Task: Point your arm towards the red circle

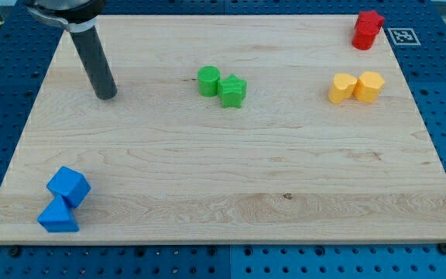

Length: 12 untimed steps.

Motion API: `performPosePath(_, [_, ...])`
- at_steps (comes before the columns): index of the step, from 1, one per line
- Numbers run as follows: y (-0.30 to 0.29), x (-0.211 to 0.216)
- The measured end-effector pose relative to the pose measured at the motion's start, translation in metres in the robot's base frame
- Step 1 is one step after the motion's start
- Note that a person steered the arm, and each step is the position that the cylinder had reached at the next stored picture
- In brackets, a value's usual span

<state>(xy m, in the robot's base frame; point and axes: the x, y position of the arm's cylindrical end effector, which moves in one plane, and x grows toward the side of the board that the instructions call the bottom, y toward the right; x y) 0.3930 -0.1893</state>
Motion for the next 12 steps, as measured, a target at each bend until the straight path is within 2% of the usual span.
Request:
performPosePath(2, [0.007,-0.015])
performPosePath(3, [0.060,-0.059])
performPosePath(4, [0.065,-0.102])
performPosePath(5, [0.066,-0.104])
performPosePath(6, [0.114,-0.105])
performPosePath(8, [0.256,-0.112])
performPosePath(10, [0.379,-0.082])
performPosePath(11, [0.393,-0.080])
performPosePath(12, [0.448,-0.077])
